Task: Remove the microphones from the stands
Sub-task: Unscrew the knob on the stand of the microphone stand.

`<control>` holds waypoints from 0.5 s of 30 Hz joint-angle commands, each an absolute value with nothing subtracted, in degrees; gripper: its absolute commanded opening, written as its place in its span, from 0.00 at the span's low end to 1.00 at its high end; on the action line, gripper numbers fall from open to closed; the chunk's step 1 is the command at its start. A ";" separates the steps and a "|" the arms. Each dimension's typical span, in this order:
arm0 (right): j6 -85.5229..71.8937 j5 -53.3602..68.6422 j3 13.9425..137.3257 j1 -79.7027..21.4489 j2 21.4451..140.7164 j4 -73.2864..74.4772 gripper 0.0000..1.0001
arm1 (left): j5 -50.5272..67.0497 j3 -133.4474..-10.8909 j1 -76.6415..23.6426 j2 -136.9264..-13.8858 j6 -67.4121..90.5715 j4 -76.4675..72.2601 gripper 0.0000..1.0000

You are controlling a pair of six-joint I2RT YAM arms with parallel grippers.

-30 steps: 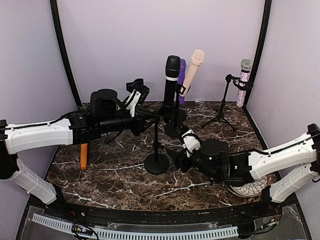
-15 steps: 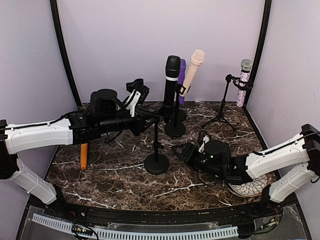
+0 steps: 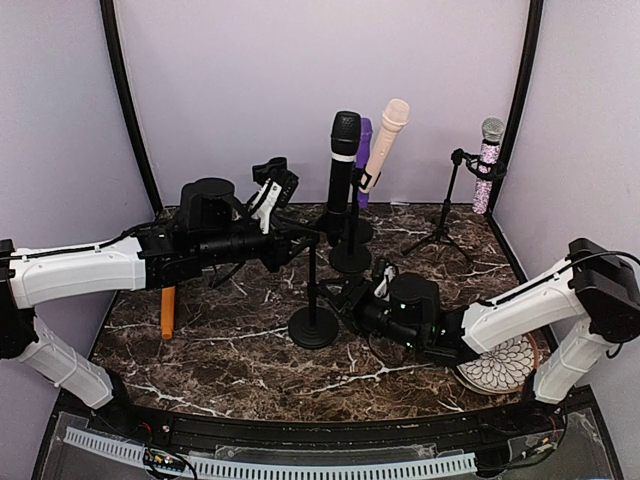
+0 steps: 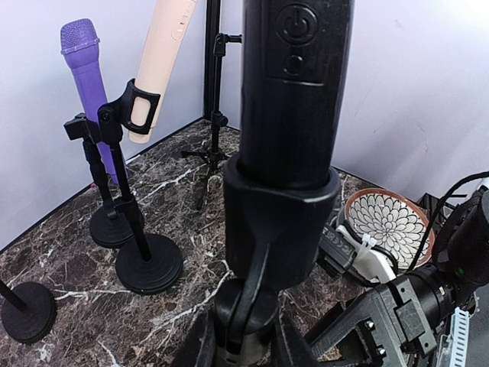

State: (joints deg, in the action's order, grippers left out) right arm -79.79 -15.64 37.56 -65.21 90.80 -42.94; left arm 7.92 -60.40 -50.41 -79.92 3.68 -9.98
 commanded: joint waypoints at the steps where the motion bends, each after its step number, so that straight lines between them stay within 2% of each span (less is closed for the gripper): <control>1: -80.87 -15.84 39.81 -65.13 93.14 -47.51 0.58 | 9.44 -59.87 -50.80 -80.11 5.72 -5.08 0.11; 10: -84.08 -15.54 40.01 -65.11 95.56 -48.59 0.55 | 9.44 -59.91 -50.80 -80.02 5.68 -5.10 0.11; 15: -83.41 -16.62 40.54 -65.10 95.96 -49.31 0.45 | 9.32 -59.87 -50.80 -79.96 5.66 -5.01 0.11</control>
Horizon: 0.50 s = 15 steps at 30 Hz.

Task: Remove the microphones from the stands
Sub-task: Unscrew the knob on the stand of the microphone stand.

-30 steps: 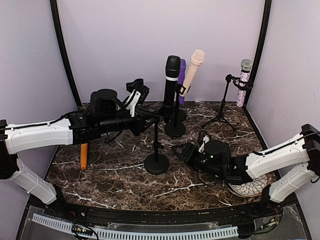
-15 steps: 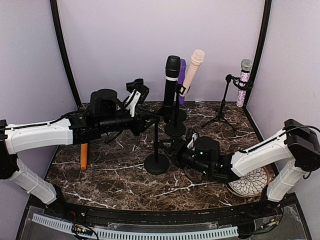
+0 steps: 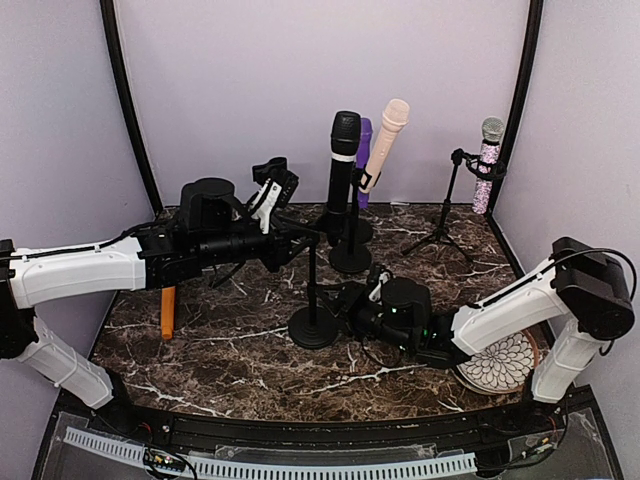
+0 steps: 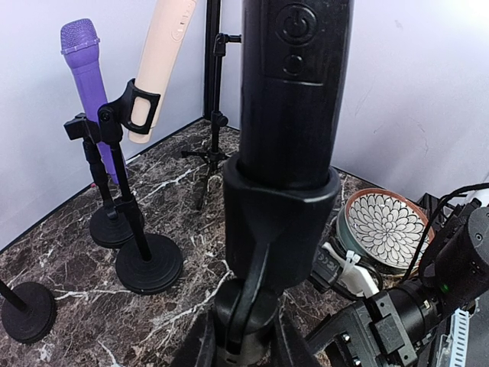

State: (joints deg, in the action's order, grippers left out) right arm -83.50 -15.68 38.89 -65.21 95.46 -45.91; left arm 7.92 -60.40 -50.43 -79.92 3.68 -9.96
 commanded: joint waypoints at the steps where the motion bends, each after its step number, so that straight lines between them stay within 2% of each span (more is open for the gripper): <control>1: -83.33 -16.81 40.72 -65.06 96.02 -49.39 0.43 | 9.36 -59.90 -50.80 -79.97 5.63 -5.01 0.11; 9: -83.22 -17.33 40.87 -64.73 96.87 -50.85 0.34 | 9.29 -59.86 -50.79 -80.00 5.54 -4.93 0.10; 15: -82.26 -18.20 40.74 -64.67 96.53 -50.95 0.21 | 9.43 -59.90 -50.80 -80.14 5.61 -4.94 0.10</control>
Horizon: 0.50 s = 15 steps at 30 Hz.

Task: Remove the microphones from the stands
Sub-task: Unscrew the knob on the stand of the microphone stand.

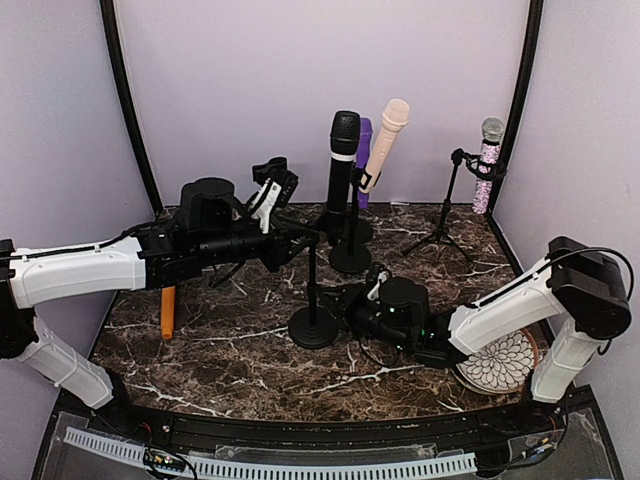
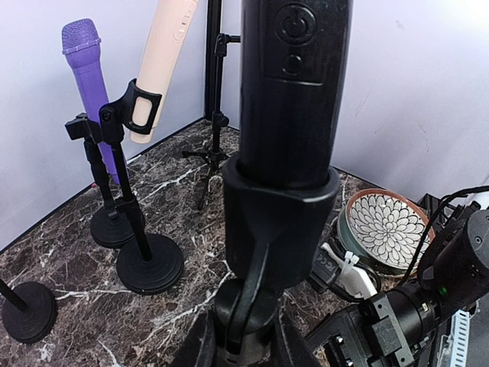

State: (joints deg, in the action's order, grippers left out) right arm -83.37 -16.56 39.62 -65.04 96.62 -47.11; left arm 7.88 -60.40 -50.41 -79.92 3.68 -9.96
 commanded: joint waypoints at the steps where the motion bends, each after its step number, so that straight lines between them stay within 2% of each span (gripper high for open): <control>1: -82.02 -18.33 40.70 -64.66 96.51 -51.03 0.19 | 9.37 -59.86 -50.80 -80.15 5.56 -4.93 0.10; 5: -80.69 -18.36 41.14 -64.38 96.42 -50.50 0.10 | 9.34 -59.86 -50.80 -80.14 5.47 -4.92 0.11; 12: -75.15 -19.05 42.32 -64.34 95.08 -46.40 0.01 | 9.06 -59.86 -50.80 -79.99 5.17 -4.79 0.10; 15: -70.49 -20.59 42.64 -64.34 93.83 -43.56 0.00 | 8.98 -59.86 -50.77 -80.03 5.02 -4.74 0.11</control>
